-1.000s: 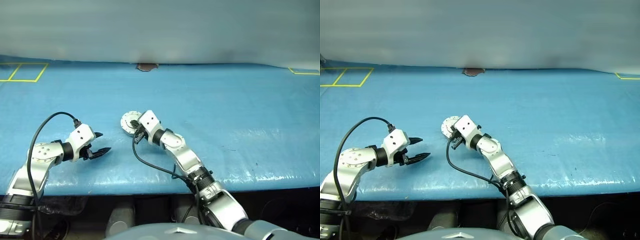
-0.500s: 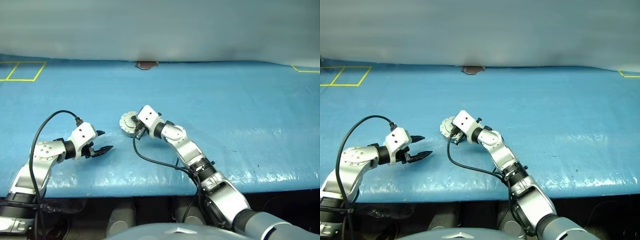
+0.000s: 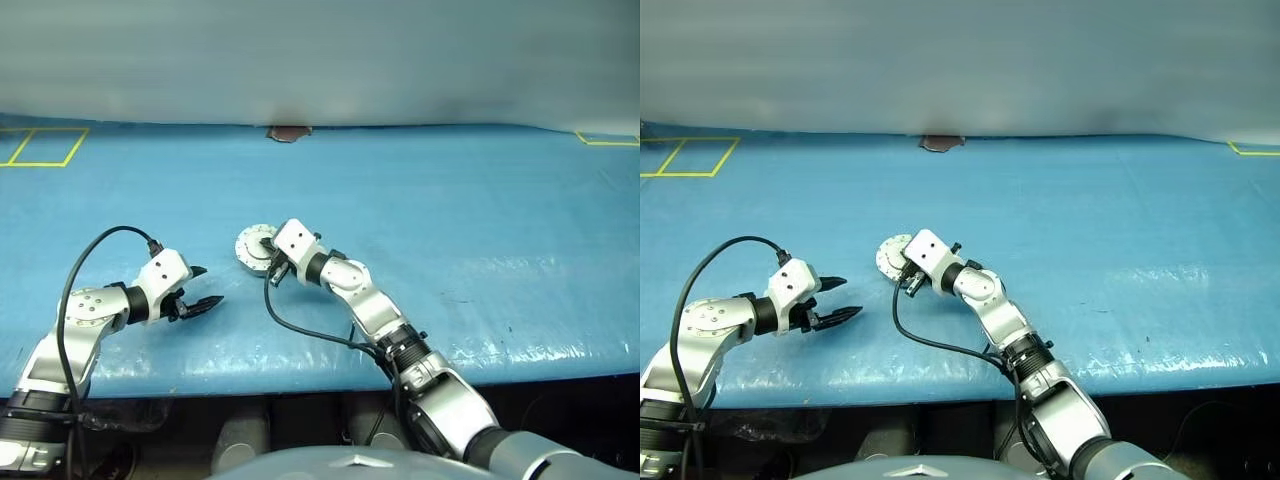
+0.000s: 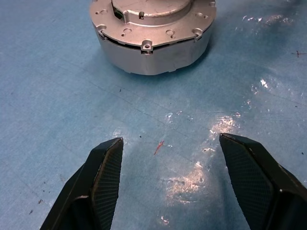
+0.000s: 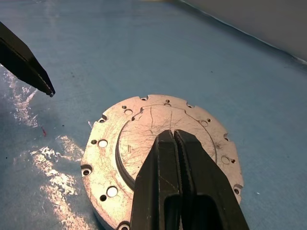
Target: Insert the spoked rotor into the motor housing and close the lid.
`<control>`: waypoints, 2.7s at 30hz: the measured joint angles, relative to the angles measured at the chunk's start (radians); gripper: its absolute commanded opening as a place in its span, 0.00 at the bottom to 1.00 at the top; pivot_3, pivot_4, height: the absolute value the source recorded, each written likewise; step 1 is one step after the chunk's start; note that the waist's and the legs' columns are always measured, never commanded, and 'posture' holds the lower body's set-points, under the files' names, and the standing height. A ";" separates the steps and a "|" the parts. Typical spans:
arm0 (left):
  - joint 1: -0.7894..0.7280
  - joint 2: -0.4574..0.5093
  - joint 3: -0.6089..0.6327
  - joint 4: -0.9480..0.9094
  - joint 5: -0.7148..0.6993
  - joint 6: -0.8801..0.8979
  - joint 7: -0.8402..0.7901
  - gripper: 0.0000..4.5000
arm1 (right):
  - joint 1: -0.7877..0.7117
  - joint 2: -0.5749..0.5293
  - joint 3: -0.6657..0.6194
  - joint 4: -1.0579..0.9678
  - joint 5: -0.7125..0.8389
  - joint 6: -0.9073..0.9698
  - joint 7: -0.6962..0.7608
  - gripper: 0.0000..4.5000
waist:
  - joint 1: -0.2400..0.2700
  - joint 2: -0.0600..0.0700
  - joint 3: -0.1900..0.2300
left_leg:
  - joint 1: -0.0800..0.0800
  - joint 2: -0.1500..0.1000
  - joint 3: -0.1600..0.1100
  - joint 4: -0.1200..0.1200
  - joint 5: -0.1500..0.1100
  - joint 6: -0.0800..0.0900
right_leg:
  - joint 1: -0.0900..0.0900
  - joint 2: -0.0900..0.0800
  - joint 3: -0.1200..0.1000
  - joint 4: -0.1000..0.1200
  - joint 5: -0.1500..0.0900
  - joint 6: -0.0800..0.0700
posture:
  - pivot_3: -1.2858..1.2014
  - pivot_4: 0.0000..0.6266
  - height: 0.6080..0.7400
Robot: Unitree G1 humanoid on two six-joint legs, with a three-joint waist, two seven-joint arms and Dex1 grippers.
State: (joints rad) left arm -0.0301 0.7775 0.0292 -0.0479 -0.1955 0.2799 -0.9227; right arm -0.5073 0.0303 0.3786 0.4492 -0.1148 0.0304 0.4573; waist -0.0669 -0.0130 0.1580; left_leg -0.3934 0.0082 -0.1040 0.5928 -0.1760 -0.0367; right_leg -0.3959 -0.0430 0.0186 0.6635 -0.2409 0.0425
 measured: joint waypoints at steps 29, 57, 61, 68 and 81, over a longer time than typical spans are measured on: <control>-0.029 -0.028 0.000 0.001 -0.021 -0.003 0.002 0.78 | 0.061 -0.008 -0.022 -0.275 0.078 0.157 0.045 0.06 | 0.004 0.000 0.008 | -0.007 0.000 0.000 -0.001 -0.001 -0.002 | -0.005 0.001 0.000 -0.002 0.000 -0.001 | 0.52 0.24 1.00; 0.003 -0.027 0.042 0.043 -0.118 -0.033 -0.103 0.78 | -0.022 0.018 -0.049 -0.084 0.130 0.183 0.050 0.71 | 0.002 0.000 0.011 | -0.007 0.000 0.000 -0.001 -0.001 -0.002 | -0.005 0.001 0.000 -0.001 0.000 -0.001 | 0.52 0.24 1.00; 0.004 -0.029 0.042 0.043 -0.119 -0.034 -0.102 0.78 | -0.039 0.025 -0.059 -0.047 0.137 0.168 0.053 0.71 | 0.002 0.000 0.011 | -0.007 0.000 0.000 -0.001 -0.001 -0.002 | -0.005 0.001 0.000 -0.001 0.000 -0.001 | 0.52 0.24 1.00; 0.005 -0.030 0.042 0.043 -0.119 -0.047 -0.097 0.78 | -0.042 0.027 -0.070 -0.029 0.147 0.154 0.070 0.80 | 0.002 0.000 0.011 | -0.006 0.000 0.000 0.000 -0.001 -0.002 | -0.004 0.001 0.000 0.000 0.000 -0.001 | 0.52 0.24 1.00; 0.010 -0.030 0.040 0.043 -0.117 -0.071 -0.076 0.78 | -0.027 0.022 -0.053 -0.018 0.113 0.122 0.050 0.99 | 0.001 0.000 0.011 | -0.007 0.001 0.000 -0.001 -0.001 -0.002 | -0.004 0.001 0.000 0.000 0.000 -0.001 | 0.52 0.24 1.00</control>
State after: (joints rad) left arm -0.0199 0.7472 0.0697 -0.0049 -0.3128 0.2088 -0.9991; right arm -0.5345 0.0520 0.3253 0.4309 -0.0020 0.1526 0.5068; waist -0.0660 -0.0128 0.1692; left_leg -0.3999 0.0087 -0.1041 0.5922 -0.1774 -0.0391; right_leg -0.4004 -0.0416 0.0185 0.6632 -0.2411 0.0418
